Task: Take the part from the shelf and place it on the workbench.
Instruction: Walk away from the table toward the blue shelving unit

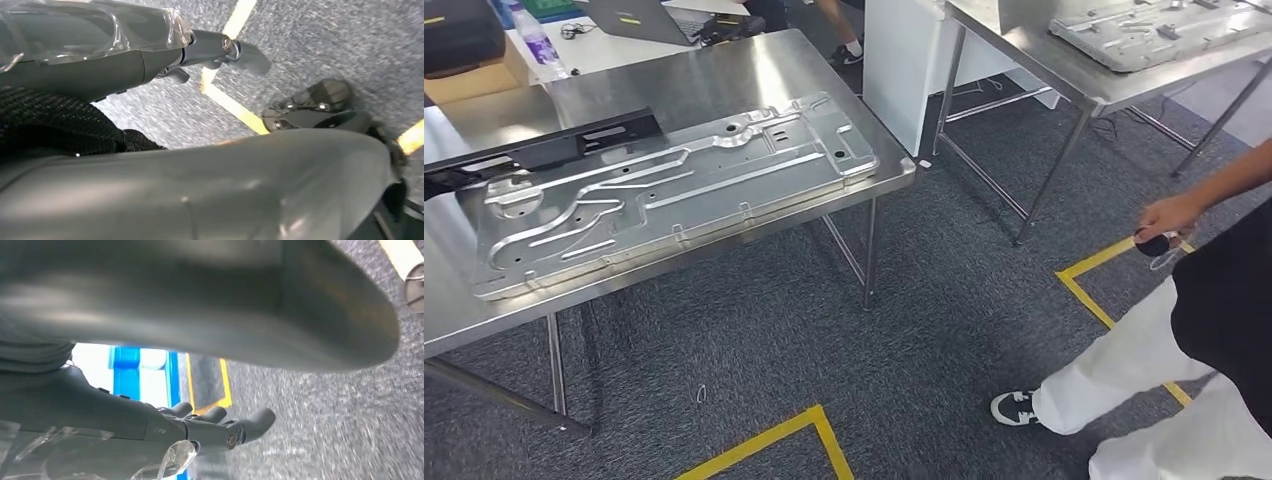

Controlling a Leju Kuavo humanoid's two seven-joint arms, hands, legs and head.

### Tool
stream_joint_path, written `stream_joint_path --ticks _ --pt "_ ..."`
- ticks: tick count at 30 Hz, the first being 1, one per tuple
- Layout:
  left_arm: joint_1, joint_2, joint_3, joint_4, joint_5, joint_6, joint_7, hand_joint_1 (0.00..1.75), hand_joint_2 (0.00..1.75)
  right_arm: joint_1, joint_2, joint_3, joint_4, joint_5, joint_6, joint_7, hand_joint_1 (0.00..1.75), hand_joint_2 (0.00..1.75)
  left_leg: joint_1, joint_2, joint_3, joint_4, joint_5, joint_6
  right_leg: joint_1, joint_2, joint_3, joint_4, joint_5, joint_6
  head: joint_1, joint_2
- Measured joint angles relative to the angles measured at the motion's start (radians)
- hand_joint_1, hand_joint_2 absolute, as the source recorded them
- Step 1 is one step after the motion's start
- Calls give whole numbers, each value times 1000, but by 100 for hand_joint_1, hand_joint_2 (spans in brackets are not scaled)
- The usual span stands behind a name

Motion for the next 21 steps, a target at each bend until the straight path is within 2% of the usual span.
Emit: stream_joint_path --ticks 1,2,3,4,5,7,8,9,10,11,12,13,15,16,17,18,19,20,21 --pt "3 0 0 0 6 1 3 0 0 -1 -1 0 0 4 0 -6 0 0 -2 16 -1 0 0 1 0 -11 -29 67 -29 3 0 0" --pt "5 0 0 0 12 1 5 0 0 -1 -1 1 0 8 1 -12 0 0 -4 32 -2 1 0 2 -1 -17 -43 105 -39 4 0 0" --pt "6 0 0 0 19 2 6 0 0 0 -2 3 0 13 2 -16 0 0 -4 46 -3 1 0 2 -1 -21 -37 102 -30 6 0 0" --pt "6 0 1 0 23 3 7 0 0 0 -3 4 0 17 2 -20 0 0 -5 59 -2 2 -1 1 -2 -26 -8 57 -5 6 0 0" --pt "6 0 1 0 26 3 8 0 0 -1 -4 6 0 22 2 -23 0 0 -5 70 0 2 -2 -1 -2 -44 37 -17 28 5 0 0" --pt "7 0 1 0 27 0 14 0 0 -3 -5 11 0 30 2 -30 0 0 -11 89 3 5 -8 -10 2 -88 113 -152 69 -3 0 0" --pt "7 0 1 0 24 -3 18 0 0 -4 -5 14 0 34 2 -37 0 0 -14 98 5 6 -10 -14 5 -101 130 -185 76 -9 -1 0" --pt "7 0 1 0 20 -5 21 0 0 -3 -5 17 0 36 1 -46 0 0 -16 106 6 7 -12 -19 8 -100 131 -195 75 -16 -2 0" --pt "6 0 1 0 13 -9 22 0 0 -3 -4 20 0 36 0 -56 0 0 -15 115 8 7 -12 -24 8 -86 128 -195 79 -23 -4 0" --pt "4 0 0 0 5 -11 21 0 0 -2 -4 22 0 34 -1 -67 0 0 -12 115 8 11 -16 -29 9 -76 126 -197 81 -29 -4 0" --pt "2 0 0 0 -3 -12 19 0 0 -1 -3 25 0 32 -2 -74 0 0 -8 99 3 25 -29 -35 8 -66 125 -198 84 -36 -4 0" --pt "0 0 0 0 -9 -13 15 0 0 -3 -2 27 0 31 -3 -79 0 0 -4 75 -10 59 -54 -40 6 -56 123 -200 89 -43 -4 0" --pt "-1 1 0 0 -17 -10 5 0 0 -5 1 30 0 30 -3 -80 0 0 1 21 -65 189 -127 -48 5 -32 116 -200 95 -52 -5 0" --pt "-1 1 0 0 -19 -9 0 0 0 -6 3 32 0 29 -3 -79 0 0 2 8 -97 260 -157 -50 5 -19 113 -200 98 -54 -6 0" --pt "-2 1 0 0 -21 -7 -5 0 0 -5 5 33 0 28 -4 -76 0 0 3 3 -118 305 -170 -52 5 -4 111 -200 100 -54 -6 0" --pt "-3 1 0 0 -23 -6 -8 0 0 -4 7 33 0 26 -4 -73 0 0 3 0 -121 311 -162 -52 5 11 109 -199 102 -53 -6 0" --pt "-4 1 0 0 -24 -6 -11 0 0 -4 8 34 0 23 -4 -68 0 0 4 -2 -105 277 -135 -51 5 26 109 -199 104 -51 -6 0" --pt "-5 1 0 0 -25 -5 -14 0 0 -3 10 34 0 21 -4 -64 0 0 6 -15 -72 208 -97 -49 4 40 109 -199 106 -49 -6 0" --pt "-5 1 0 0 -25 -5 -15 0 0 -3 11 35 0 18 -4 -60 0 0 8 -42 -38 131 -63 -46 5 54 108 -199 108 -45 -6 0"
